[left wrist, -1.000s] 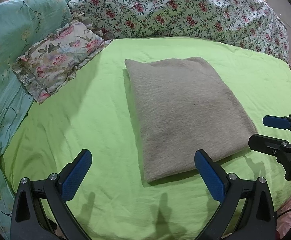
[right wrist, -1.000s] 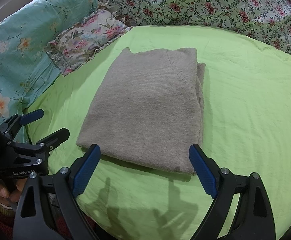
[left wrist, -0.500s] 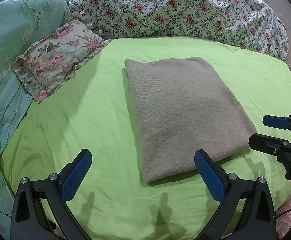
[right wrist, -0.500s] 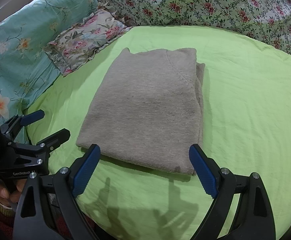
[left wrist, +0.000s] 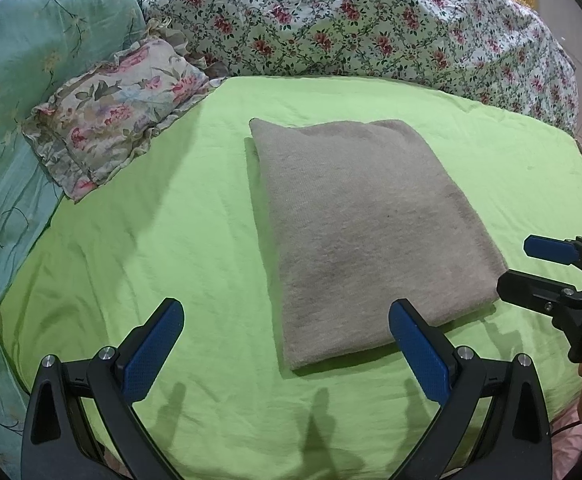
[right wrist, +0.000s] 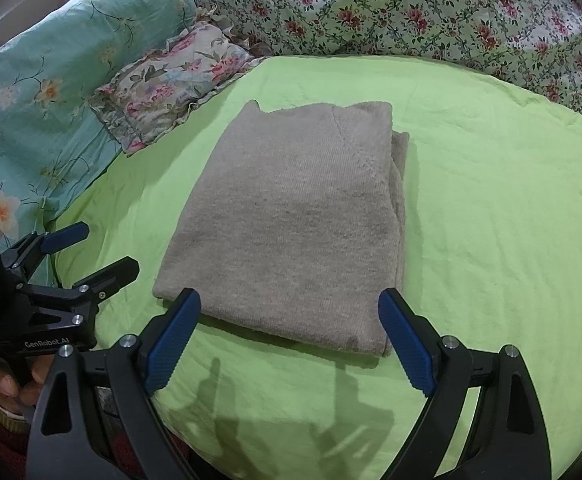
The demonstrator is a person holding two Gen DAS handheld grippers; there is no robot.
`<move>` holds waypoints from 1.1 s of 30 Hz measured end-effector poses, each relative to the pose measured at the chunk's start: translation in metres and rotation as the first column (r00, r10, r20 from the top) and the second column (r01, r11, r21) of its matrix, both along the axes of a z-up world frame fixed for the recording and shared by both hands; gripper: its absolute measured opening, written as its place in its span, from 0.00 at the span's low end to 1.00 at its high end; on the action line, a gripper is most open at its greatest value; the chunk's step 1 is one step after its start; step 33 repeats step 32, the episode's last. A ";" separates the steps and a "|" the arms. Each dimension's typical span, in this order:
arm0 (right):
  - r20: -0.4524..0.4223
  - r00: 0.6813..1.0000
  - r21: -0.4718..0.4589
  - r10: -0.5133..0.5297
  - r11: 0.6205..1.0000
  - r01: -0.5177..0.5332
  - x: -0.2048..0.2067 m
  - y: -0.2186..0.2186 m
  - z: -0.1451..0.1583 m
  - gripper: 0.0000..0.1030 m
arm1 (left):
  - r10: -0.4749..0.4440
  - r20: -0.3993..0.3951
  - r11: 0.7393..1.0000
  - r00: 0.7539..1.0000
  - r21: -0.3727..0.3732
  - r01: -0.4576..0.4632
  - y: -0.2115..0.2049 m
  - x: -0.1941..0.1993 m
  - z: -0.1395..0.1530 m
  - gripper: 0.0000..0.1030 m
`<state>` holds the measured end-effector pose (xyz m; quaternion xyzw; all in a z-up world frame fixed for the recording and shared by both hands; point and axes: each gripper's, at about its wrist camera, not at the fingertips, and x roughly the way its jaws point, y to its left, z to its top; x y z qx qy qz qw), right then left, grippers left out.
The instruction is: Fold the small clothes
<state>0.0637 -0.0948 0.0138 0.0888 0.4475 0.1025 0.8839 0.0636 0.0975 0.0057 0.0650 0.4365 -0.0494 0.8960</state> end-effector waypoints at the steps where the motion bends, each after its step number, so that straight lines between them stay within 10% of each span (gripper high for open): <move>1: 0.001 1.000 -0.001 0.000 1.000 0.000 0.000 0.000 0.000 0.88 | 0.000 0.002 1.000 1.000 0.003 0.000 0.000 0.000 0.000 1.00; 33: 0.011 0.999 -0.003 -0.030 1.000 0.030 0.013 -0.015 0.001 0.88 | 0.026 0.019 1.000 0.999 0.000 -0.026 0.000 0.016 0.006 1.00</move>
